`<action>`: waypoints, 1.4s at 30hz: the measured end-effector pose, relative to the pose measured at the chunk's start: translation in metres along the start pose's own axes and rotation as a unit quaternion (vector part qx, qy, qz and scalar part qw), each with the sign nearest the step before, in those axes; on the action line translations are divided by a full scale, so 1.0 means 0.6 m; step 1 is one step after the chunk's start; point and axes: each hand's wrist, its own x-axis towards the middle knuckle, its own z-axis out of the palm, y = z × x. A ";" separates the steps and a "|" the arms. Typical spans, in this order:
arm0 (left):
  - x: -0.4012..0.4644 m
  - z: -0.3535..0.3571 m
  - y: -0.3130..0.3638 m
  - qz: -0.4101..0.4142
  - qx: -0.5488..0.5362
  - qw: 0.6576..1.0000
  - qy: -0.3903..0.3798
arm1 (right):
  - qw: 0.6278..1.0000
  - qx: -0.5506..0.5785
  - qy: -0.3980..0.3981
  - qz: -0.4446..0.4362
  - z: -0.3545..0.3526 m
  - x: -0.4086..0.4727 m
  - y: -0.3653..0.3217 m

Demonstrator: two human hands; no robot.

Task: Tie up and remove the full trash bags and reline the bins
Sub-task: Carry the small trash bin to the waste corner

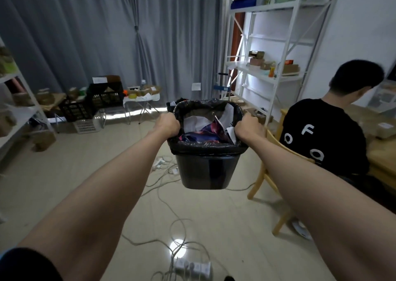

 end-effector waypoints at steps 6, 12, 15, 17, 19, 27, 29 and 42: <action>0.238 0.075 0.065 -0.036 -0.011 0.999 0.018 | 1.000 0.001 0.007 -0.028 0.083 0.284 -0.008; 0.436 0.103 0.115 -0.062 -0.020 0.997 0.047 | 0.999 0.009 -0.013 -0.049 0.131 0.513 -0.048; 0.537 0.118 0.125 -0.070 -0.027 0.996 0.054 | 0.997 0.025 -0.025 -0.063 0.161 0.616 -0.071; 0.609 0.133 0.127 -0.071 -0.027 0.995 0.056 | 0.997 0.023 -0.030 -0.072 0.187 0.687 -0.084; 0.683 0.153 0.126 -0.072 -0.026 0.995 0.058 | 0.996 0.016 -0.034 -0.079 0.221 0.756 -0.096; 1.052 0.256 0.085 -0.079 -0.014 0.995 0.053 | 0.993 0.016 -0.051 -0.102 0.419 1.094 -0.170; 1.161 0.272 0.076 -0.080 -0.012 0.995 0.051 | 0.994 0.008 -0.049 -0.097 0.467 1.185 -0.200; 1.694 0.356 0.131 -0.066 -0.010 0.997 0.034 | 0.996 0.018 -0.047 -0.075 0.649 1.687 -0.312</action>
